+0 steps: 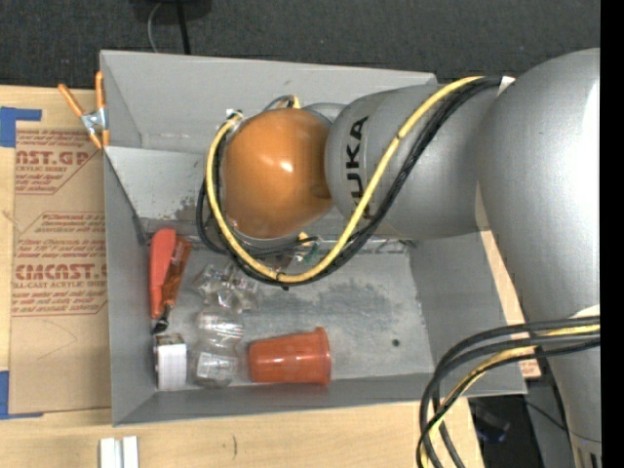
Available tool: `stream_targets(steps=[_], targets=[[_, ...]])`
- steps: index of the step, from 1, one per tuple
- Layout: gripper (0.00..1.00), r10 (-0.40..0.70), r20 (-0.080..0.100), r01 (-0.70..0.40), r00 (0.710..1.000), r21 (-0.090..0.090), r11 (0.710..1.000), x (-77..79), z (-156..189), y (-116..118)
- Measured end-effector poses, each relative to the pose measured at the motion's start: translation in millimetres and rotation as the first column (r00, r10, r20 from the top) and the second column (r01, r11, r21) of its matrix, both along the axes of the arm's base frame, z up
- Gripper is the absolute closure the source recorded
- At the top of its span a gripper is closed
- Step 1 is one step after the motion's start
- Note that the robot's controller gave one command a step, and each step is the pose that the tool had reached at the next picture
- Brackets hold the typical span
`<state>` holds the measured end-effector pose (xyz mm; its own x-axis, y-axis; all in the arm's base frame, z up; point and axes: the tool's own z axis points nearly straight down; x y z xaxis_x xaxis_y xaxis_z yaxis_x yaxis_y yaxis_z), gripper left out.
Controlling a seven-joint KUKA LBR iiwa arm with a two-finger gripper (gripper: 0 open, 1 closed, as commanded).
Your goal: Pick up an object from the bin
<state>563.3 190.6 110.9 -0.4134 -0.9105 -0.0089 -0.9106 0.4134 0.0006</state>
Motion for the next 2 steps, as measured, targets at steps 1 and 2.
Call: stream_targets(steps=[1,2], targets=[[1.00,0.000,-0.002,0.000,1.000,0.000,1.000,-0.6,11,0],[1.00,-0.001,0.001,0.001,1.000,0.001,1.000,0.1,24,1]])
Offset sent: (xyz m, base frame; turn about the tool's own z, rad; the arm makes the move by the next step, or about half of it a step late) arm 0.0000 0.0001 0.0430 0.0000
